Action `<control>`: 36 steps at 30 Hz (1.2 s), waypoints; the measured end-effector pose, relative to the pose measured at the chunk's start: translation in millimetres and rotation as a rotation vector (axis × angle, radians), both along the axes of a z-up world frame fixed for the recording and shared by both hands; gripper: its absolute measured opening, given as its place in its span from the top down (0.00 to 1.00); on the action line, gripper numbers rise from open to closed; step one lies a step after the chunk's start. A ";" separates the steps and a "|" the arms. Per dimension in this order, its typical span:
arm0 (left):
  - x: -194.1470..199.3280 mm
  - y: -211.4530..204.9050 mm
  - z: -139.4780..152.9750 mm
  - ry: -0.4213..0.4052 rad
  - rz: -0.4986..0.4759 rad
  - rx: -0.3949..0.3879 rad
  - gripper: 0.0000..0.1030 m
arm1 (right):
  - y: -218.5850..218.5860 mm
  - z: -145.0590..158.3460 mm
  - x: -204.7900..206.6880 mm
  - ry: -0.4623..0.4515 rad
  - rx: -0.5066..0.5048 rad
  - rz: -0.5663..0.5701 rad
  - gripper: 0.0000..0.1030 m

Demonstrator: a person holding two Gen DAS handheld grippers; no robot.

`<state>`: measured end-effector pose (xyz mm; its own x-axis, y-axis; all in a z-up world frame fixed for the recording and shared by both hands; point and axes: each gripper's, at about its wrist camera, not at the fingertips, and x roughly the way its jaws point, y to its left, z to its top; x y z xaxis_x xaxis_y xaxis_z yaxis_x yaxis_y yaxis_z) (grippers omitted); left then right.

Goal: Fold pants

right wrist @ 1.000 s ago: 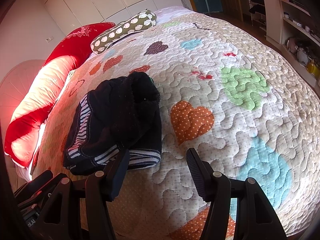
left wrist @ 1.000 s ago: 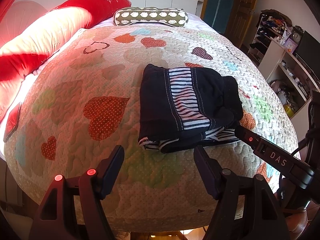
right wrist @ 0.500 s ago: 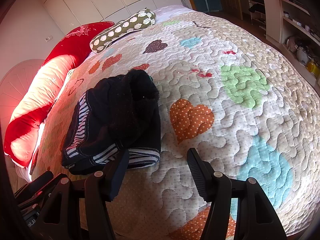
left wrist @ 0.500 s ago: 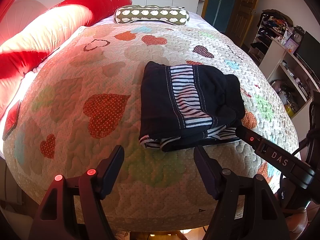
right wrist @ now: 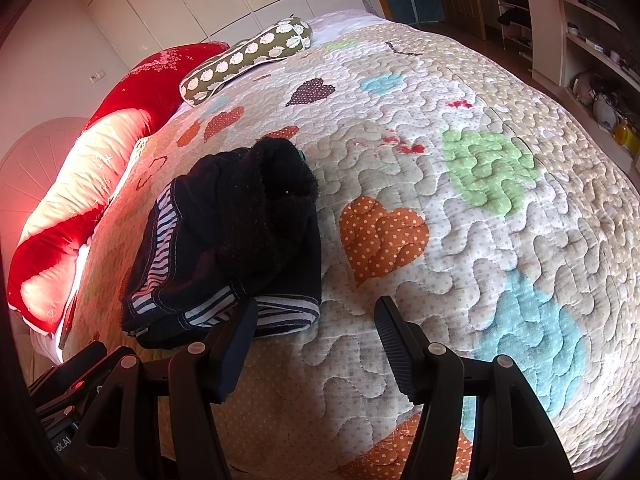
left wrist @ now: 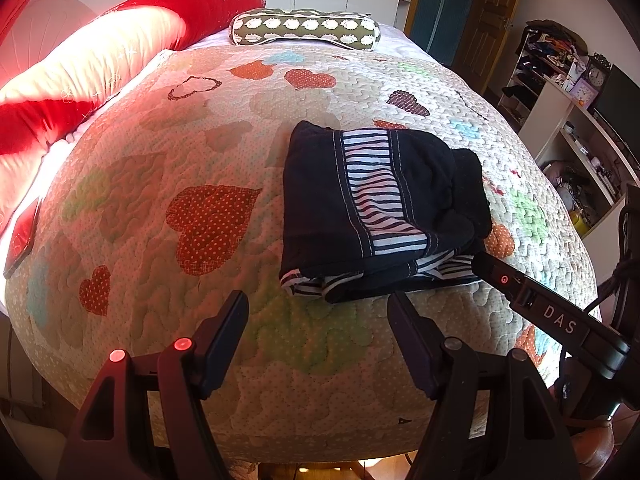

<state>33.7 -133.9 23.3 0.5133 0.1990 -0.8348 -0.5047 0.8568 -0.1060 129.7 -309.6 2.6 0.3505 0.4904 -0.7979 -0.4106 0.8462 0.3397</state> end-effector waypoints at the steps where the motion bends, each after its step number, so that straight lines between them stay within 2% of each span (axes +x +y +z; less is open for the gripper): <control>1: -0.4 0.1 0.0 0.000 0.002 0.000 0.31 | -0.1 -0.2 0.1 0.000 -0.001 0.000 0.37; 17: -2.2 8.8 -3.4 0.000 0.032 -0.024 0.31 | -3.9 -1.7 1.4 0.002 0.000 -0.009 0.36; 36: -2.0 8.4 -2.5 0.005 0.028 -0.012 0.31 | -2.0 -3.0 2.2 0.005 -0.002 -0.012 0.35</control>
